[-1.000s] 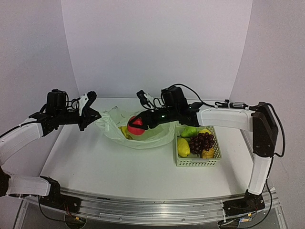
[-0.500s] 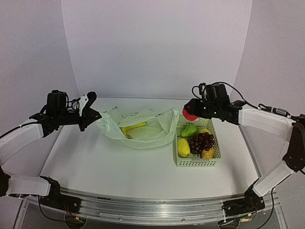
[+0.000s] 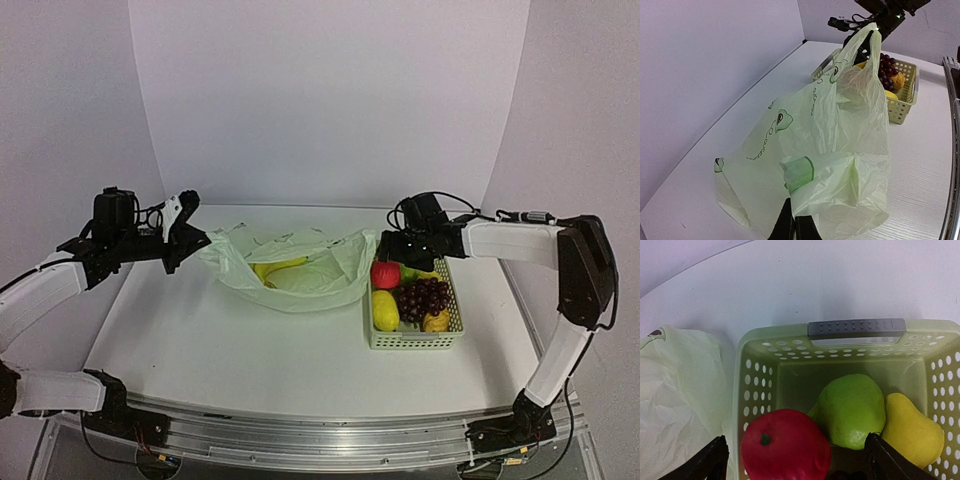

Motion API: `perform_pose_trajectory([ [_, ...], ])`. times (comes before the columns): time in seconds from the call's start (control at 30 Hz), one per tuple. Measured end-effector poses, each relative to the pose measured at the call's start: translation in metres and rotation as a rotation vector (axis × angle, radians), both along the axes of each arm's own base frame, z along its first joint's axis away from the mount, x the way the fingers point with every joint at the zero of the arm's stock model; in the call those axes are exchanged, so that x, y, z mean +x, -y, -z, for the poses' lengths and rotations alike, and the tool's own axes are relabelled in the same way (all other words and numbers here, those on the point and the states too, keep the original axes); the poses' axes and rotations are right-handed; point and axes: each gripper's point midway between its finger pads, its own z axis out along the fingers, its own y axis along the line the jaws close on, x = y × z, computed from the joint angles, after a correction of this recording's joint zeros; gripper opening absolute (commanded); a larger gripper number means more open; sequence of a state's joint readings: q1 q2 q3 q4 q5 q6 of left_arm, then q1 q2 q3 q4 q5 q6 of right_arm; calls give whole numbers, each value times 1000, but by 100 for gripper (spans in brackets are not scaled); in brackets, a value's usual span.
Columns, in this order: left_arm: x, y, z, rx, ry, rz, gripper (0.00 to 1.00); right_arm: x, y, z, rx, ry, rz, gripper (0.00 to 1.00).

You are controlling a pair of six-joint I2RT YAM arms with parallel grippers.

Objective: Untie the knot of the plastic bag and take out the fruit

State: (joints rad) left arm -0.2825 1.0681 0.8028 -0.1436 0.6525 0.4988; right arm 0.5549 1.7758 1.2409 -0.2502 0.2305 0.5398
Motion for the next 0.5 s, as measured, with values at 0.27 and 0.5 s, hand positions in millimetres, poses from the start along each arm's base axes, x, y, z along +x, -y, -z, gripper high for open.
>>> perform_pose_trajectory([
  [0.27,-9,5,1,68,76,99,0,-1,10,-39,-88,78,-57,88],
  [0.5,-10,12,-1,137,78,206,0,-22,-66,-132,-65,387,-426,74],
])
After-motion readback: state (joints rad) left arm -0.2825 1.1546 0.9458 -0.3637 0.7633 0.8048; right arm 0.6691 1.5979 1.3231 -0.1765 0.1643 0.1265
